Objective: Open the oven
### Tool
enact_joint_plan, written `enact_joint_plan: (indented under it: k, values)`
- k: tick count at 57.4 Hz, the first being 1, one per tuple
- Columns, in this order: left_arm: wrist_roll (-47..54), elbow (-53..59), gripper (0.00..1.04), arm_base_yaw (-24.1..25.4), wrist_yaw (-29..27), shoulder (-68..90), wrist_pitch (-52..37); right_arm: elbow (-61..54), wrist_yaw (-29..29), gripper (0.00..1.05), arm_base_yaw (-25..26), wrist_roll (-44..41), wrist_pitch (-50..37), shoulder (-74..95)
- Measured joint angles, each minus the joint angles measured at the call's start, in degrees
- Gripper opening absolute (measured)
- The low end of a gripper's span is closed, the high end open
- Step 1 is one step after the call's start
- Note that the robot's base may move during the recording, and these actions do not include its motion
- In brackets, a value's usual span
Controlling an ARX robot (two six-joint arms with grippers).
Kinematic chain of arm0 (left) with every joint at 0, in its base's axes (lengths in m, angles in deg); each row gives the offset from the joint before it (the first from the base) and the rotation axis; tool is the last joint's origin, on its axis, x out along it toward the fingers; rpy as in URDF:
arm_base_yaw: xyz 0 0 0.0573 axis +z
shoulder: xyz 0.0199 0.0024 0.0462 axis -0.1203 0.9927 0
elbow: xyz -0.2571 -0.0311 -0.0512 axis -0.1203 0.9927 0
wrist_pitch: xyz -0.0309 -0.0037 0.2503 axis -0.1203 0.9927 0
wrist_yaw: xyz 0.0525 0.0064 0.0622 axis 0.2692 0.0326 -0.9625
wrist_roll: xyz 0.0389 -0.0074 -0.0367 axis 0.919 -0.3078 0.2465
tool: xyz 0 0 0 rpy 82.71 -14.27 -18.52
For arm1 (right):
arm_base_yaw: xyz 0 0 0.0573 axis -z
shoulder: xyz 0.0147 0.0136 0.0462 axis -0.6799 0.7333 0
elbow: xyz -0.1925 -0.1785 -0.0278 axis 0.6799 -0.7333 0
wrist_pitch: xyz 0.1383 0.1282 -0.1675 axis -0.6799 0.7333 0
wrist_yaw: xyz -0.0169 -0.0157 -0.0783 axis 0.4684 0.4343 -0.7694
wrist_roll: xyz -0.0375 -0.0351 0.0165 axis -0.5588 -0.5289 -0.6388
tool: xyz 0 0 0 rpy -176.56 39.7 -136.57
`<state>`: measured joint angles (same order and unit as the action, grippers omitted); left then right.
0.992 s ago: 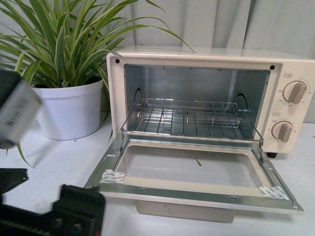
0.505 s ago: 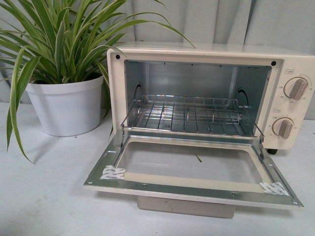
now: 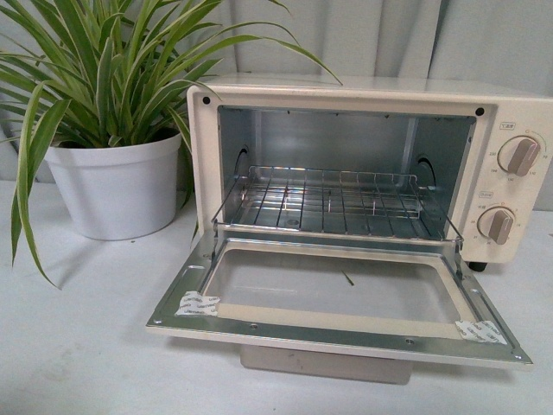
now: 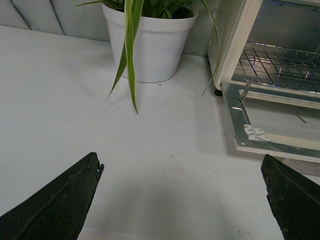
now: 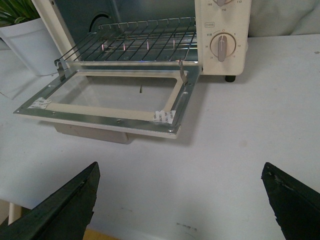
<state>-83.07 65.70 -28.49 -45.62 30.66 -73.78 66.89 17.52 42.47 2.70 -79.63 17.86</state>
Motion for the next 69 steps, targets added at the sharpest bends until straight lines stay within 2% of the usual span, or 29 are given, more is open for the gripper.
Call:
enact_joint_plan:
  k: [3,7,9,18,21,25,27,30,33,36,63,65,69]
  values:
    - [2.0,1.6,0.9,0.8,1.2,-0.9,-4.2,-1.6,-5.1,0.9,0.0,-1.1,-2.4,-2.6]
    - [4.0,2.9,0.79,2.7,3.3,-2.6,-6.1,-5.0,-14.4,0.78,0.1,-3.4,-4.5,-9.0]
    - [4.7,3.3,0.72,4.2,4.1,-3.8,-6.0,-5.0,-16.7,0.71,0.4,-4.0,-4.8,-10.9]
    - [6.0,4.1,0.43,9.2,9.5,-7.1,-3.8,-5.1,-17.0,0.44,0.4,-5.0,-5.2,-11.6]
    - [6.0,4.2,0.34,9.9,9.6,-9.2,-1.6,-5.1,-17.0,0.35,0.4,-5.2,-5.2,-11.6]
    - [6.3,5.7,0.18,11.3,11.0,-16.5,4.8,-5.1,-17.0,0.19,0.4,-5.4,-5.2,-11.6]
    - [6.4,5.7,0.11,11.9,12.0,-17.7,5.2,-5.1,-17.0,0.1,0.4,-5.4,-5.2,-11.6]
    - [6.4,5.7,0.04,14.6,16.2,-18.7,5.8,-5.1,-17.0,0.01,0.4,-5.4,-5.2,-11.6]
    - [6.6,5.7,0.04,19.0,20.1,-19.1,6.1,-5.1,-17.0,0.01,0.4,-5.6,-5.2,-11.6]
    - [6.6,5.7,0.04,21.1,20.2,-19.3,6.2,-5.1,-17.0,0.01,0.4,-5.6,-5.2,-11.6]
    - [6.6,5.7,0.04,21.3,20.8,-19.3,6.2,-5.1,-17.0,0.01,0.4,-5.6,-5.2,-11.6]
    - [6.6,5.7,0.06,21.3,20.8,-19.3,6.2,-5.1,-17.0,0.05,0.4,-5.7,-5.2,-11.6]
    - [6.6,5.7,0.19,21.3,20.9,-19.3,6.2,-5.1,-17.0,0.17,0.4,-5.7,-5.2,-11.6]
